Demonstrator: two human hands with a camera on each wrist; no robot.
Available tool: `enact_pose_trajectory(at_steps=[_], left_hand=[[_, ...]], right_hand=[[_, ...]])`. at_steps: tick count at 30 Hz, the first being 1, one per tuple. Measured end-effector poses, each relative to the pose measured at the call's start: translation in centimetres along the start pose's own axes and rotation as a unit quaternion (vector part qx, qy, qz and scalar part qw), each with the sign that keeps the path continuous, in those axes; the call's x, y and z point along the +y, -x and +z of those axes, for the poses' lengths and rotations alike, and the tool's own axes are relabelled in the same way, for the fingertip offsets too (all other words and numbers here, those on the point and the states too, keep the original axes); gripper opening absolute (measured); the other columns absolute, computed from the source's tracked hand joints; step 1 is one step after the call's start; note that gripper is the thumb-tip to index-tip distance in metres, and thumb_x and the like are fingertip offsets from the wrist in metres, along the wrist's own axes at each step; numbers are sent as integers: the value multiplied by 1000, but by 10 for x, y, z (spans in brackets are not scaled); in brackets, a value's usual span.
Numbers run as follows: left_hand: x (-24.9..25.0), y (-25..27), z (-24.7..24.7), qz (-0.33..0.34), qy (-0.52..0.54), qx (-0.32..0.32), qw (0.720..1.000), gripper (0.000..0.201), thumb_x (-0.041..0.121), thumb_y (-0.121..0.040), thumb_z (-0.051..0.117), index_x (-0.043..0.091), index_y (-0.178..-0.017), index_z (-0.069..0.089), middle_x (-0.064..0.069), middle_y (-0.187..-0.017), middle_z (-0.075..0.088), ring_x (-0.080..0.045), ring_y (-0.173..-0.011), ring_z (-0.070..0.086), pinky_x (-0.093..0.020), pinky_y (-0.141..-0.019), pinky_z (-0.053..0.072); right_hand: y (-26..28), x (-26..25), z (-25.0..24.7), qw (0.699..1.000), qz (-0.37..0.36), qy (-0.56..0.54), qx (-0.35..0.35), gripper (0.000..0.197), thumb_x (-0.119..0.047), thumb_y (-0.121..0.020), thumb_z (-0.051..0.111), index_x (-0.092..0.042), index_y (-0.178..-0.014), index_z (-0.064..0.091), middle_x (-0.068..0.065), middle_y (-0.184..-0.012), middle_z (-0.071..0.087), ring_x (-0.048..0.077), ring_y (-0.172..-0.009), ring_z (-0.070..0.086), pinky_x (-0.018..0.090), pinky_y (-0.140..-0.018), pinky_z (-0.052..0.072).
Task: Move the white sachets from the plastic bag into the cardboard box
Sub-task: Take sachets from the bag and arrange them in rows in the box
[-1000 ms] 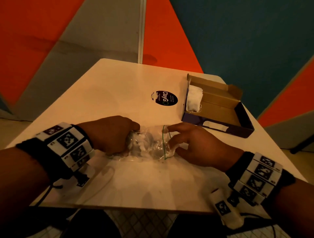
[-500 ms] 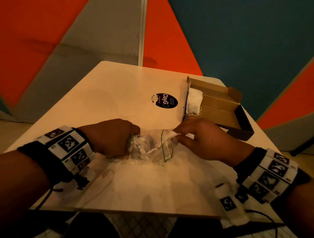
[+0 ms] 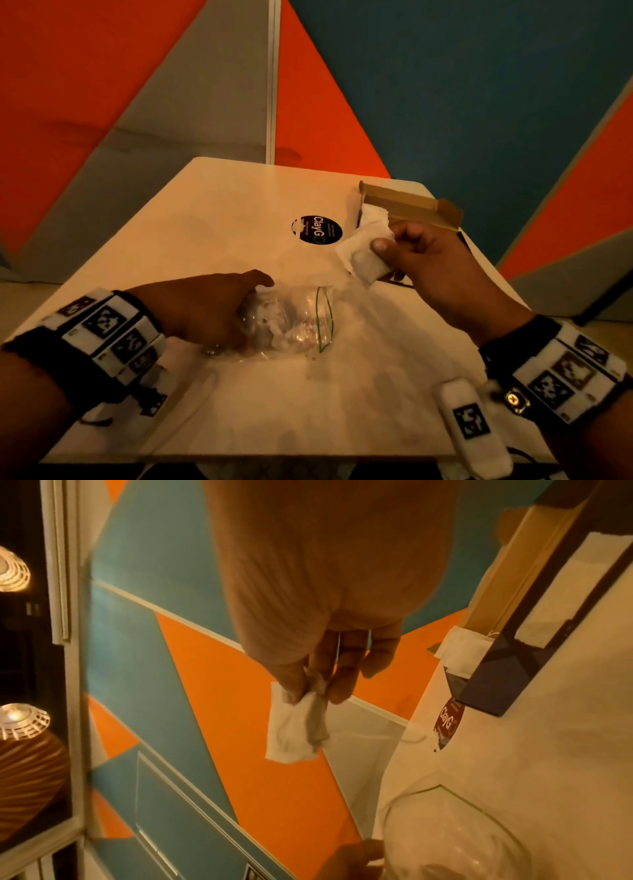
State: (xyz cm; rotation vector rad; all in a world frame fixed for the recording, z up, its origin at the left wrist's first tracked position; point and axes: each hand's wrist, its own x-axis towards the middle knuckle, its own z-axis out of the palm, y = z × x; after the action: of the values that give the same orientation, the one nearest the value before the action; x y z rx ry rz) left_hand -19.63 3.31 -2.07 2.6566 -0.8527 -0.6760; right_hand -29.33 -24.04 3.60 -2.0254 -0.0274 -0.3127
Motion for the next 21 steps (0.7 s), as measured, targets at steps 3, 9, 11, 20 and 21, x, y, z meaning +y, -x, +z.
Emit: enact_pose_trajectory(at_steps=[3, 9, 11, 20, 21], left_hand=[[14, 13, -13, -6, -18, 77, 997, 103, 84, -53, 64, 44, -143, 31, 18, -142, 42, -7, -123, 48, -24, -99, 43], [80, 24, -12, 61, 228, 293, 927, 46, 73, -68, 57, 36, -93, 62, 16, -92, 67, 2, -78, 62, -26, -70, 50], [91, 18, -3, 69, 297, 311, 900, 32, 59, -77, 67, 29, -88, 64, 8, -83, 69, -6, -70, 63, -36, -68, 53], [73, 10, -3, 52, 573, 322, 752, 11, 6, -89, 66, -4, -93, 61, -23, -91, 72, -34, -84, 72, -40, -70, 63], [69, 11, -6, 57, 586, 328, 738, 12, 5, -89, 64, -5, -96, 61, -21, -90, 71, -32, -81, 71, -38, -69, 63]], right_hand=[[2, 1, 4, 999, 16, -39, 33, 16, -26, -89, 64, -13, -95, 70, 2, -78, 74, 7, -63, 67, 17, -57, 54], [4, 4, 25, 992, 32, -115, 42, 10, -16, -87, 68, -8, -94, 70, 14, -79, 72, 16, -62, 64, 29, -59, 52], [5, 5, 31, 989, 38, -138, 31, 9, -15, -87, 69, -10, -95, 69, 13, -80, 74, 20, -64, 66, 32, -61, 54], [10, 8, 28, 964, 93, -246, 24, 13, -14, -94, 58, -9, -101, 68, 4, -89, 77, 29, -71, 74, 33, -60, 58], [10, 9, 27, 963, 98, -251, 24, 14, -15, -95, 57, -9, -102, 68, 4, -89, 77, 29, -72, 74, 34, -61, 59]])
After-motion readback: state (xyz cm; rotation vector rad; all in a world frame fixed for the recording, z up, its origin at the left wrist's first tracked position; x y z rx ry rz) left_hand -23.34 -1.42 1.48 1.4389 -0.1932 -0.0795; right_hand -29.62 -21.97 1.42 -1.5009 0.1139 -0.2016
